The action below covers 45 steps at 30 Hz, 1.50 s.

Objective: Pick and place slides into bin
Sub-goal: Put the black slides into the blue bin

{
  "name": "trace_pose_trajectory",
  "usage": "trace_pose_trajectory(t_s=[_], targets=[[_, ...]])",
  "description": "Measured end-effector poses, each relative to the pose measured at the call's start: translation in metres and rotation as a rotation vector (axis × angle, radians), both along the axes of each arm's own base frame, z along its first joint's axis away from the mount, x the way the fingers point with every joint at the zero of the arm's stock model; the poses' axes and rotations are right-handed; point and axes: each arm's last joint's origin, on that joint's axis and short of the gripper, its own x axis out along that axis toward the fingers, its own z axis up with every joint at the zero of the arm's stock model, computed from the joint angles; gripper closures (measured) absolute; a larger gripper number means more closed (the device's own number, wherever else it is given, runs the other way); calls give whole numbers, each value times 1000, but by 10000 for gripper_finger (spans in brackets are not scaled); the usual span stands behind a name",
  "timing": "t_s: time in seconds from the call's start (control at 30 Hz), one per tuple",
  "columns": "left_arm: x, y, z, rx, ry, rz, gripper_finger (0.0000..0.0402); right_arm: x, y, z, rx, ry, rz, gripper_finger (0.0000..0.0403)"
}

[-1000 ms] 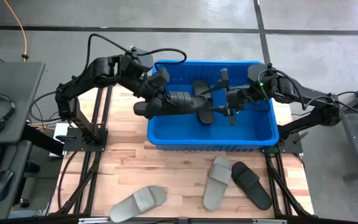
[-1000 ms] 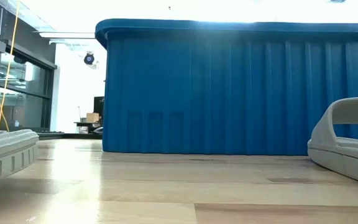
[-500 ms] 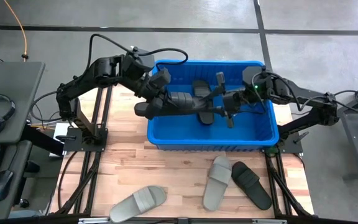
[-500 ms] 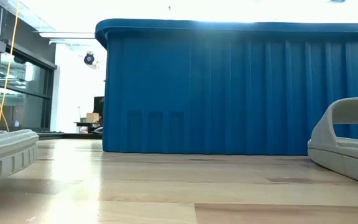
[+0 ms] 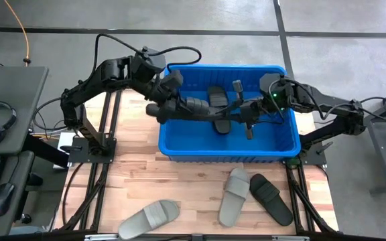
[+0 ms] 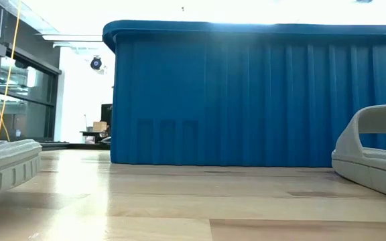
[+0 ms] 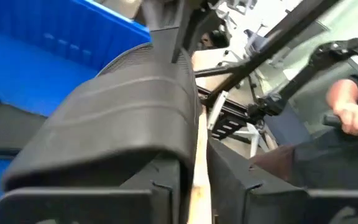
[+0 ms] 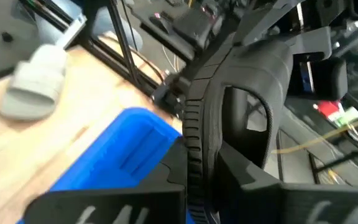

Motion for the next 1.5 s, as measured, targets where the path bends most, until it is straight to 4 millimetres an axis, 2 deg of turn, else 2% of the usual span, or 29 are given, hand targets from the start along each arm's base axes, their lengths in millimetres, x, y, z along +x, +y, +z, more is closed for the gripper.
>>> trace_pose_trajectory(t_s=[0.23,0.4,0.5,0.6,0.8,0.93,1.23,1.5], targets=[[-24,26,7,16,-9,83,277,-21,-3,0,-48,74,-115,388],[-41,39,14,134,-43,113,246,-41,-2,6,-21,68,-172,388],[-45,36,17,264,-53,71,234,-55,-2,12,-9,38,-212,388],[-41,24,17,393,-47,35,224,-67,-2,16,14,21,-239,387],[-37,15,14,675,71,90,197,-86,-1,18,117,21,-289,388],[-33,5,9,832,170,103,173,-92,0,21,164,-5,-295,388],[-27,-11,9,1021,242,97,142,-91,1,23,216,-15,-257,389],[-28,-11,7,989,252,108,123,-90,2,26,224,-43,-232,389]])
